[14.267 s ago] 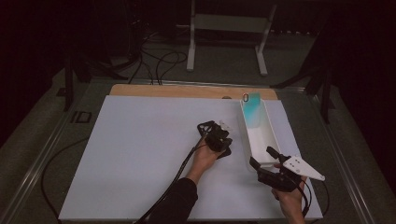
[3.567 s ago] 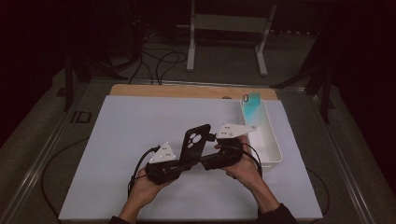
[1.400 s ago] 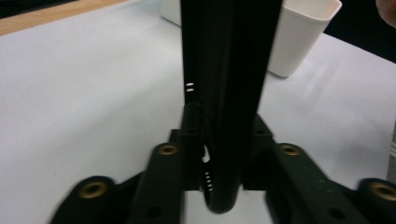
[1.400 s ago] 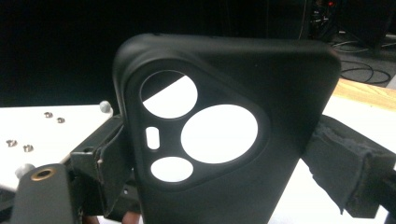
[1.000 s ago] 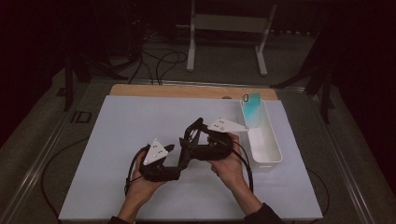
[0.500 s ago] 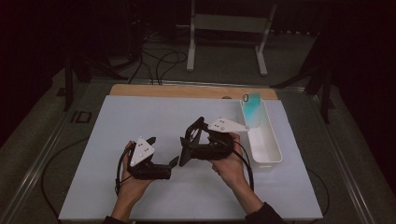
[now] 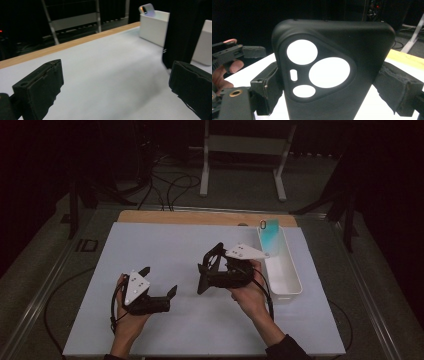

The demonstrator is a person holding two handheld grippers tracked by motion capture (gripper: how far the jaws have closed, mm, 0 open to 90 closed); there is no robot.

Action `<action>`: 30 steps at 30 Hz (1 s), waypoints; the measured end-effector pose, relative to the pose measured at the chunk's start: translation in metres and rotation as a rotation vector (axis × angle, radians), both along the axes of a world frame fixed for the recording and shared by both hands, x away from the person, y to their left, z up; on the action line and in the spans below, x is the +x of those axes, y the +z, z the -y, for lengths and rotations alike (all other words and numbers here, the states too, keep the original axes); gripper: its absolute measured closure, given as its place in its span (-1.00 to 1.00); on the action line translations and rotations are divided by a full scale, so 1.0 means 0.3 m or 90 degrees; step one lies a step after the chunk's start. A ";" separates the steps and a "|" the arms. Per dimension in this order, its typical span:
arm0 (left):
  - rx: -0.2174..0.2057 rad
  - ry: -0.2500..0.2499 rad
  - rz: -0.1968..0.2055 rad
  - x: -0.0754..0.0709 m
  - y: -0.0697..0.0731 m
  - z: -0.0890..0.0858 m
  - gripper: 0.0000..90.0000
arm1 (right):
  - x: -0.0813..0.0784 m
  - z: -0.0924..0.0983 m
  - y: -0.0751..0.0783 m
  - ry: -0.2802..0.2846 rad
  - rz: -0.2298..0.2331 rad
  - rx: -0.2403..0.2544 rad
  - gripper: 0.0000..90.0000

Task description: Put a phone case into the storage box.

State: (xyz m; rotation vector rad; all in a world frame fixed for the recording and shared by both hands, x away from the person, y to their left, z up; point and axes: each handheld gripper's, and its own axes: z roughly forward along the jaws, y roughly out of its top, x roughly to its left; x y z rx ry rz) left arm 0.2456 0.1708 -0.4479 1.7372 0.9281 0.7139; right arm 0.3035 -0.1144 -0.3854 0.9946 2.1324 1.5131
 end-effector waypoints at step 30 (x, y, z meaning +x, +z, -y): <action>0.016 0.071 -0.010 -0.066 -0.100 -0.163 -1.00 | 0.098 0.031 0.064 -0.034 0.043 -0.028 -0.69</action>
